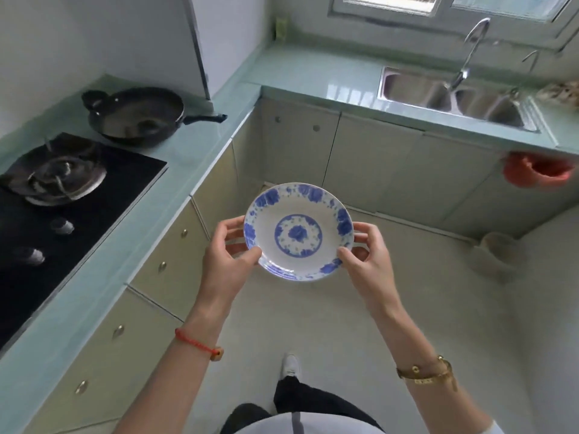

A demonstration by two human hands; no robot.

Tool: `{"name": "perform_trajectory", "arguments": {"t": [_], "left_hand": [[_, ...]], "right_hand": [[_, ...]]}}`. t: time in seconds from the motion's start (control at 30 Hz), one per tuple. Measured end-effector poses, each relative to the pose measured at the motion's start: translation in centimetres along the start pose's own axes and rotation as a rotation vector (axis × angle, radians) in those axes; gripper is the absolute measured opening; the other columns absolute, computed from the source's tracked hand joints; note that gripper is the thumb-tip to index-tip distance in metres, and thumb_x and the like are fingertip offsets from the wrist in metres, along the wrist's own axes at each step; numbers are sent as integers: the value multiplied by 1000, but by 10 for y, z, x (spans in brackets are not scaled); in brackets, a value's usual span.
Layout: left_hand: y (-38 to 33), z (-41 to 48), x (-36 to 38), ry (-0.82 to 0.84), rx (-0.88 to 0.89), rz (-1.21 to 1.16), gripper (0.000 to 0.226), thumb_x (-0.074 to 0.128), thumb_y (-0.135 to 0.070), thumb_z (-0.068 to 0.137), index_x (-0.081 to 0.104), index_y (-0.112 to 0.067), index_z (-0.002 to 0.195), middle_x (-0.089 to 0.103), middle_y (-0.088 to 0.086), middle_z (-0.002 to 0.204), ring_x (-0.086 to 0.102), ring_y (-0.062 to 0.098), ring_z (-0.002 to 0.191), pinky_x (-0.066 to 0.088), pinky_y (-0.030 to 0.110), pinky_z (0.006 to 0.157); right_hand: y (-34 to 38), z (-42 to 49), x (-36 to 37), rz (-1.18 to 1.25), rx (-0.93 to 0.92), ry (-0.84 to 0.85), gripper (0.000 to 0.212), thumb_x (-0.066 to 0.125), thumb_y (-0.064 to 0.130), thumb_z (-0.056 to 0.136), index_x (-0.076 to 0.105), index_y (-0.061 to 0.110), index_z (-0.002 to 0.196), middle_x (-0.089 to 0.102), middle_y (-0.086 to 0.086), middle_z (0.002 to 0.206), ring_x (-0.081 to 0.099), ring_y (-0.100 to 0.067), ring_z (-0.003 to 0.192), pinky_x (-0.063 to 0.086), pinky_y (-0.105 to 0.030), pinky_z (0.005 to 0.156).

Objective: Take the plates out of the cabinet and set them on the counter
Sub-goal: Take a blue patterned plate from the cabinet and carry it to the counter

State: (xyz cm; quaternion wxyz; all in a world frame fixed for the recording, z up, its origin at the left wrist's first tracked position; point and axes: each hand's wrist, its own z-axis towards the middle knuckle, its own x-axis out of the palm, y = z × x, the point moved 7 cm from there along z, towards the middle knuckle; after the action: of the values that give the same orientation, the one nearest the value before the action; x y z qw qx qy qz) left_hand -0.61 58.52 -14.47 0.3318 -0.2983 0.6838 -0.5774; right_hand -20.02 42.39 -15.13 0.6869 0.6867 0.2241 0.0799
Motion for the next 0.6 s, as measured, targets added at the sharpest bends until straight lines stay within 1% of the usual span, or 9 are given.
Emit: {"name": "perform_trajectory", "arguments": {"t": [0.1, 0.23, 0.27, 0.37, 0.43, 0.53, 0.6], "left_hand": [[-19, 63, 30, -3, 7, 11, 46, 69, 0, 78, 63, -27, 115, 69, -13, 108, 67, 8, 102, 59, 36, 88], [-35, 144, 62, 36, 4, 25, 45, 72, -5, 79, 61, -29, 116, 67, -16, 109, 65, -5, 97, 58, 41, 91], [-38, 165, 70, 44, 3, 32, 45, 72, -5, 80, 60, -28, 117, 67, -15, 110, 64, -4, 98, 58, 42, 92], [-45, 235, 93, 54, 6, 36, 45, 71, -5, 80, 60, -27, 118, 66, -12, 111, 62, -1, 103, 57, 45, 94], [-50, 284, 107, 62, 13, 33, 46, 70, -4, 80, 59, -27, 118, 66, -10, 112, 62, 0, 104, 57, 47, 95], [-62, 361, 125, 58, 28, 29, 47, 70, -2, 80, 59, -26, 119, 67, -8, 111, 63, 3, 103, 57, 49, 94], [-72, 414, 138, 49, 48, 31, 46, 69, 0, 80, 60, -24, 118, 67, -10, 108, 63, 0, 99, 58, 49, 93]], "right_hand": [[12, 70, 1, -8, -7, 3, 36, 59, 1, 83, 57, 18, 114, 67, 2, 102, 67, -12, 86, 57, -22, 66], [21, 155, 8, -17, -10, -2, 35, 59, 2, 83, 56, 17, 114, 66, 2, 101, 67, -13, 88, 58, -23, 67], [21, 177, 11, -18, -10, -8, 35, 59, 2, 83, 56, 17, 114, 67, 2, 102, 67, -13, 89, 59, -24, 68], [22, 246, 24, -27, -11, -16, 36, 59, 2, 83, 55, 15, 116, 67, -2, 105, 67, -15, 94, 60, -34, 76], [24, 295, 35, -38, -13, -28, 36, 59, 1, 83, 55, 13, 116, 67, -3, 105, 67, -17, 96, 61, -38, 80], [32, 369, 54, -43, -17, -51, 36, 59, 2, 82, 56, 14, 116, 67, -1, 103, 68, -16, 96, 61, -39, 79], [40, 420, 67, -53, -19, -63, 36, 59, 2, 83, 56, 15, 116, 67, 0, 103, 67, -16, 97, 62, -38, 77]]}}
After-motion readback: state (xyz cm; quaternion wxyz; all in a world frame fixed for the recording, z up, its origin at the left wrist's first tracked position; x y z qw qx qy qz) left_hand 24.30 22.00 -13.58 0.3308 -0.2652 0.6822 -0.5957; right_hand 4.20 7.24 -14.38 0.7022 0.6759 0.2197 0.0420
